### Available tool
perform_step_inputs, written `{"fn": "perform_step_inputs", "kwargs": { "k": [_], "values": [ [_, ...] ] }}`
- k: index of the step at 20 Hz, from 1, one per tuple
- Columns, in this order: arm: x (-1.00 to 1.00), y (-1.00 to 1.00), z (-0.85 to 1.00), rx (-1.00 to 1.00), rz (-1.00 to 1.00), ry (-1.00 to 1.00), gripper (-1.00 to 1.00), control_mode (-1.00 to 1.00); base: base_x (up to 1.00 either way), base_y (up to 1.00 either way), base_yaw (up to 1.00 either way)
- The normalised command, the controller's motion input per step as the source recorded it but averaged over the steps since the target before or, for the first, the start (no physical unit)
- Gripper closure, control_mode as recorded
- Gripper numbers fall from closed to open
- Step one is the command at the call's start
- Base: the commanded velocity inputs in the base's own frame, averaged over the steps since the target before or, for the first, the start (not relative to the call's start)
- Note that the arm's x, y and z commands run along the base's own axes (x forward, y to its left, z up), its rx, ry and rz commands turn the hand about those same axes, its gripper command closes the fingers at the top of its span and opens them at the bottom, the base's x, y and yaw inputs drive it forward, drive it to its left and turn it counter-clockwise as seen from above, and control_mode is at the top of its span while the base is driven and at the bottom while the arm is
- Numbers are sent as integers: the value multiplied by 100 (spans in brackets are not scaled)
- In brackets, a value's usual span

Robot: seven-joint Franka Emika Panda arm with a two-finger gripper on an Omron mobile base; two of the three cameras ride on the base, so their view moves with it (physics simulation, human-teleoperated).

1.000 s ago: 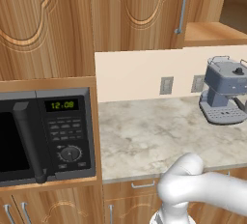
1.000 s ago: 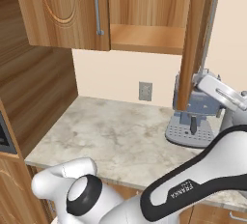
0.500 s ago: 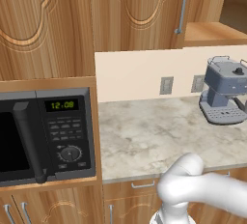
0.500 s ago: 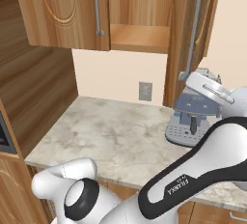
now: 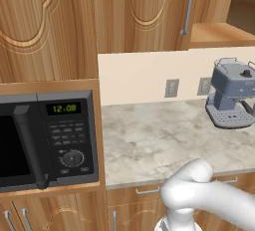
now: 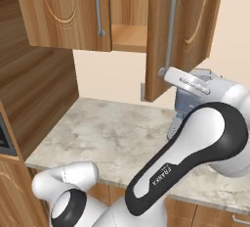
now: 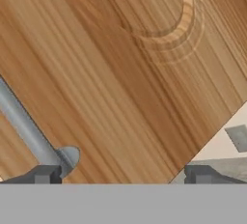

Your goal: Close all open cabinet doors.

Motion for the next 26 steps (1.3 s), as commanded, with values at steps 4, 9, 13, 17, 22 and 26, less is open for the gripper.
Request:
{"fn": "perform_step_inputs", "kwargs": {
  "k": [4, 9, 13, 17, 22, 26],
  "values": [
    [66, 46, 0, 0, 0, 0, -100, -100, 0, 0, 0],
    [67, 43, 0, 0, 0, 0, -100, -100, 0, 0, 0],
    [66, 41, 0, 0, 0, 0, -100, -100, 0, 0, 0],
    [67, 40, 0, 0, -1, 0, -100, -100, 0, 0, 0],
    [53, 27, 2, 0, -1, 0, -100, -100, 0, 0, 0],
    [36, 11, 9, 0, -4, 0, -100, -100, 0, 0, 0]
  ]
}}
